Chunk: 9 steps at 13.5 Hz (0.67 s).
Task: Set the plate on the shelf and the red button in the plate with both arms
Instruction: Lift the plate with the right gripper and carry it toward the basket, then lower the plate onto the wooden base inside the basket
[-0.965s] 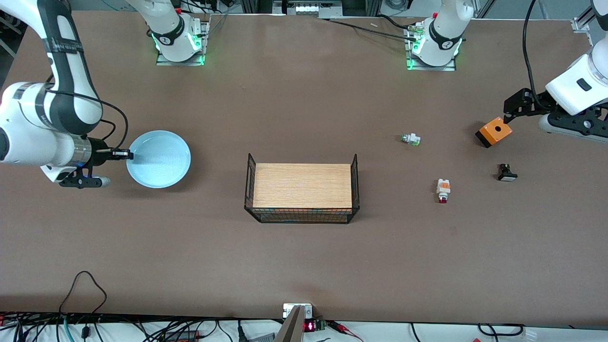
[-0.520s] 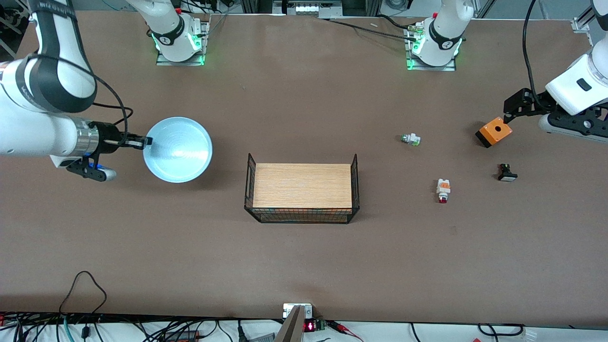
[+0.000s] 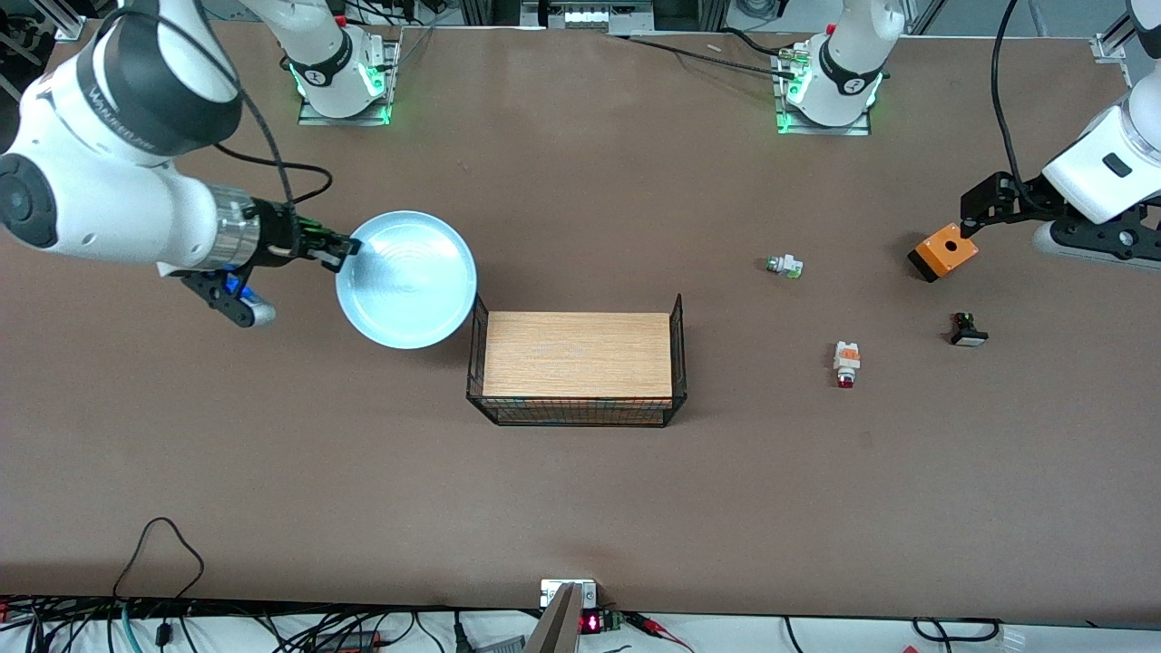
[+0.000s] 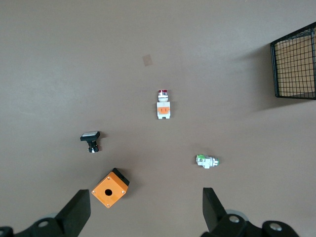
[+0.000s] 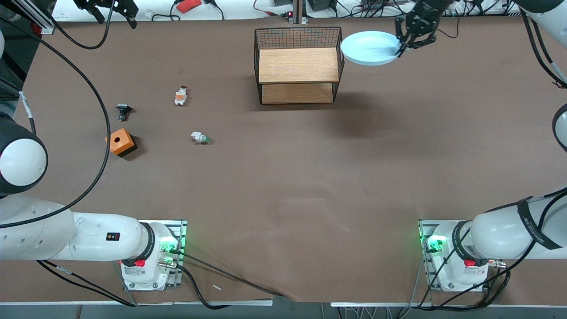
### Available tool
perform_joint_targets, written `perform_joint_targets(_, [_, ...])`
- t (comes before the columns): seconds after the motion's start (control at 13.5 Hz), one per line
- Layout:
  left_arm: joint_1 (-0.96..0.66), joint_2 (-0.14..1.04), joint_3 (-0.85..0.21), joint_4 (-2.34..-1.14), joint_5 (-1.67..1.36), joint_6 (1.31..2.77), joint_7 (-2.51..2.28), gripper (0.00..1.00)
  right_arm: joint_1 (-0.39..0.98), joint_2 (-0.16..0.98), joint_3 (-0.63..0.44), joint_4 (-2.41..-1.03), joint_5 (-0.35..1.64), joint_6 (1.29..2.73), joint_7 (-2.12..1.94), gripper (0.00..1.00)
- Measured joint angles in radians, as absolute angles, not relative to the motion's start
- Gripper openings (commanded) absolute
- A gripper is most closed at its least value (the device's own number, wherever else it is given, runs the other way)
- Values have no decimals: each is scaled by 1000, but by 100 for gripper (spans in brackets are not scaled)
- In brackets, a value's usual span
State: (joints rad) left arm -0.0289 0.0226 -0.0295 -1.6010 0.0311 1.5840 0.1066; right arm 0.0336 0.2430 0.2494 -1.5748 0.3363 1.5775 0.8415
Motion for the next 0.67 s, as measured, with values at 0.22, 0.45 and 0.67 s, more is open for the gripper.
perform_joint_targets(0.22, [-30, 23, -30, -1601, 31, 1584, 104, 100, 131, 243, 253, -1546, 338, 1595, 967, 0])
perform_joint_targets(0.45, [-35, 23, -39, -1601, 31, 1582, 101, 100, 204, 246, 253, -1546, 333, 1655, 1021, 0])
perform_joint_targets(0.67, [-37, 23, -45, -1601, 31, 1541, 97, 100, 251, 264, 253, -1547, 269, 1721, 1029, 0])
